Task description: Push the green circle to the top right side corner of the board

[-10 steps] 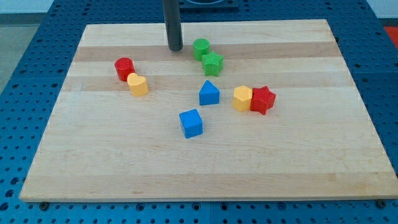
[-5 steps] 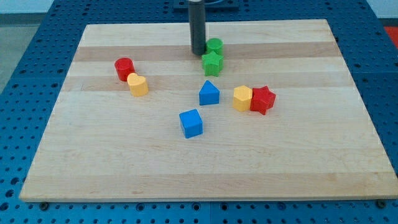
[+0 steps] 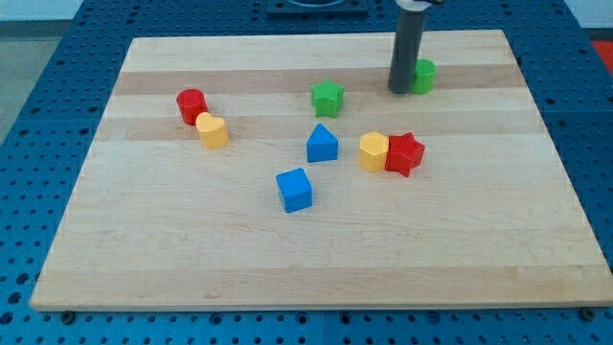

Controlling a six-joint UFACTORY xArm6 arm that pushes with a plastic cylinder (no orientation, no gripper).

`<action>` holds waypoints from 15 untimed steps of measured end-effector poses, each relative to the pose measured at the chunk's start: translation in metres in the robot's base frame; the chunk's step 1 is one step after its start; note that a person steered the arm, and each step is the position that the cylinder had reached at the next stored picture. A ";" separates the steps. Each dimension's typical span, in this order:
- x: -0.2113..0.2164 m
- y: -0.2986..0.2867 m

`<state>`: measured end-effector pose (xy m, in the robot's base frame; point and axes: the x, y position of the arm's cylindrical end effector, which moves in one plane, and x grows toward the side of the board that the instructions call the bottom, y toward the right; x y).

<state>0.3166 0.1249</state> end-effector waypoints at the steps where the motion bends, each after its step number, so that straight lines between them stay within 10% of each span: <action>1: 0.005 0.021; 15: -0.067 0.026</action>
<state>0.2497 0.1509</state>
